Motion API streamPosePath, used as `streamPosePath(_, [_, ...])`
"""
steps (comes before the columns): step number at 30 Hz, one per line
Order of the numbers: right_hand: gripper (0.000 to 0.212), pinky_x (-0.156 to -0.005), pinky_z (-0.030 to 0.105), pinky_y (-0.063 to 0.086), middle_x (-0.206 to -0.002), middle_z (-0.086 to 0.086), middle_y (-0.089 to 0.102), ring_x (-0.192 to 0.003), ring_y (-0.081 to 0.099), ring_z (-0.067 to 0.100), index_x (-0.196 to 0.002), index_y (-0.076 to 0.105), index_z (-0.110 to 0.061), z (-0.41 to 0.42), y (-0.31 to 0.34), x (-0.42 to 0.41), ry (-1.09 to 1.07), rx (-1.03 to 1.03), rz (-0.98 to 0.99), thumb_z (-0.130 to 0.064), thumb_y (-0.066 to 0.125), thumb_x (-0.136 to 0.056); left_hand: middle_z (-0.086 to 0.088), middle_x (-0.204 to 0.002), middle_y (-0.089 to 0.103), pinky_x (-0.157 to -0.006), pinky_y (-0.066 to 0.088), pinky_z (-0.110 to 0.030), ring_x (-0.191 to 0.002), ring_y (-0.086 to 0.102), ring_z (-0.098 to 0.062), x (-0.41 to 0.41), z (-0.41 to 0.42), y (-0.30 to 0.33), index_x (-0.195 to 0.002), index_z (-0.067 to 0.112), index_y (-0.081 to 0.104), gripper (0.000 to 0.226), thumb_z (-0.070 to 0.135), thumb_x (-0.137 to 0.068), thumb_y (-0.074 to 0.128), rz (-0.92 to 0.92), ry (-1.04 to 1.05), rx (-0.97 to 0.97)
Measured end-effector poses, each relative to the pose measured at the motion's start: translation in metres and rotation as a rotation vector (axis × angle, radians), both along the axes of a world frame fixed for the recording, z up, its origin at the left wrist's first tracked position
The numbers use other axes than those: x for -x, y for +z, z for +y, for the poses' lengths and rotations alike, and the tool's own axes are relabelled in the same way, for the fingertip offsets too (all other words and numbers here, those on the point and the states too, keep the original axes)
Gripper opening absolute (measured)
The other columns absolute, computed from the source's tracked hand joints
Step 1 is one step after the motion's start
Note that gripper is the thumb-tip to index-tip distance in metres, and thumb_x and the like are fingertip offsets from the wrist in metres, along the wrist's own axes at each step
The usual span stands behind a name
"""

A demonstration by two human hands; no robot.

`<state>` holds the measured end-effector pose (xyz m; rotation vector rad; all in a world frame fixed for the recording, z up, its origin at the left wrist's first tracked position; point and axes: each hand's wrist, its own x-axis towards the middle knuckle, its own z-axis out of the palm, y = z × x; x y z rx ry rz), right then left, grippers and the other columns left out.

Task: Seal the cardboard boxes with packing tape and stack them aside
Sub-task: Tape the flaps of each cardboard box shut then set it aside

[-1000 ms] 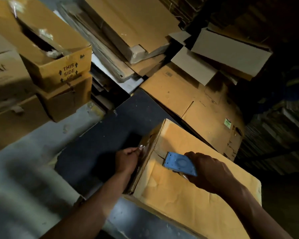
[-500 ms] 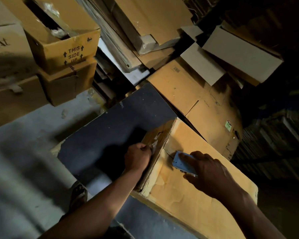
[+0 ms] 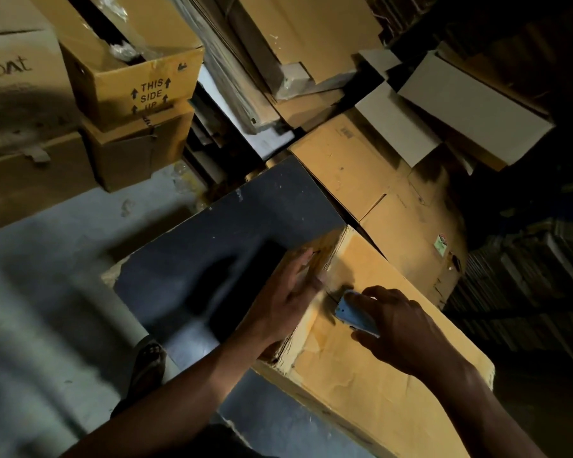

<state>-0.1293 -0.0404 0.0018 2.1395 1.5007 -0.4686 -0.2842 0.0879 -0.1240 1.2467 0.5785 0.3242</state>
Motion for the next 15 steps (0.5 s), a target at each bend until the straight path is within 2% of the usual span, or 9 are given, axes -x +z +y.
streamPosePath(2, [0.08,-0.094,0.035,0.055,-0.138,-0.008,0.056,-0.12,0.056,0.016,-0.154,0.032,-0.037,-0.005,-0.001,-0.004,-0.01,-0.004,0.027,-0.048,0.075,-0.087,0.024,-0.165,0.016,-0.12,0.022,-0.026,-0.151,0.021,0.001,0.001,-0.006,0.004,-0.163,0.047,0.007,0.084,0.07,-0.096,0.053,0.018,-0.265,-0.101])
streamPosePath(3, [0.083,-0.092,0.036,0.056,-0.137,-0.007,0.056,-0.117,0.058,0.017,-0.154,0.031,-0.037,-0.007,-0.001,-0.006,-0.011,-0.001,0.044,-0.046,0.077,-0.085,0.022,-0.168,0.001,-0.121,0.012,-0.027,-0.155,0.006,-0.004,0.001,-0.009,0.001,-0.164,0.042,-0.006,0.09,0.062,-0.099,0.055,0.07,-0.341,-0.169])
streamPosePath(5, [0.088,-0.091,0.036,0.057,-0.142,-0.007,0.052,-0.115,0.06,0.017,-0.156,0.028,-0.037,-0.014,0.0,-0.012,0.011,0.014,0.072,-0.042,0.078,-0.085,0.012,-0.171,-0.011,-0.123,0.006,-0.029,-0.158,-0.003,-0.012,0.002,-0.006,-0.001,-0.162,0.036,-0.018,0.094,0.051,-0.104,0.054,0.145,-0.33,-0.322])
streamPosePath(7, [0.089,-0.089,0.03,0.056,-0.145,-0.008,0.048,-0.111,0.061,0.014,-0.159,0.02,-0.041,-0.022,0.003,-0.022,0.025,0.038,0.078,-0.042,0.074,-0.089,0.002,-0.172,-0.017,-0.129,0.005,-0.038,-0.159,-0.011,-0.018,0.002,-0.005,-0.001,-0.162,0.028,-0.021,0.098,0.059,-0.101,0.049,0.17,-0.275,-0.755])
streamPosePath(9, [0.087,-0.08,0.019,0.05,-0.142,-0.01,0.048,-0.1,0.058,0.006,-0.16,0.013,-0.047,-0.028,0.008,-0.033,0.027,0.047,0.086,-0.043,0.069,-0.093,-0.005,-0.172,-0.017,-0.129,-0.001,-0.045,-0.159,-0.016,-0.02,-0.005,-0.007,-0.001,-0.165,0.017,-0.011,0.102,0.069,-0.095,0.042,0.15,-0.318,-1.177])
streamPosePath(11, [0.085,-0.078,0.016,0.047,-0.138,-0.009,0.051,-0.096,0.055,0.003,-0.158,0.006,-0.055,-0.036,0.014,-0.041,0.031,0.03,0.141,-0.053,0.062,-0.095,-0.007,-0.172,-0.016,-0.129,-0.002,-0.05,-0.158,-0.02,-0.02,-0.01,-0.007,0.004,-0.165,0.011,0.0,0.105,0.076,-0.093,0.038,0.208,-0.467,-1.337])
streamPosePath(13, [0.08,-0.087,0.024,0.054,-0.135,-0.007,0.053,-0.102,0.06,0.007,-0.151,0.0,-0.067,-0.046,0.02,-0.044,-0.009,-0.024,0.256,-0.073,0.047,-0.086,-0.007,-0.171,-0.02,-0.128,-0.002,-0.052,-0.157,-0.023,-0.019,-0.011,-0.005,0.007,-0.165,0.011,-0.002,0.105,0.08,-0.093,0.031,0.307,-0.583,-1.402])
streamPosePath(15, [0.079,-0.095,0.027,0.053,-0.132,-0.01,0.054,-0.107,0.06,0.007,-0.149,0.009,-0.069,-0.057,0.028,-0.049,-0.077,-0.08,0.322,-0.088,0.038,-0.077,-0.006,-0.17,-0.023,-0.128,0.0,-0.053,-0.156,-0.023,-0.018,-0.009,-0.004,0.015,-0.165,0.012,-0.007,0.104,0.08,-0.094,0.026,0.345,-0.631,-1.457])
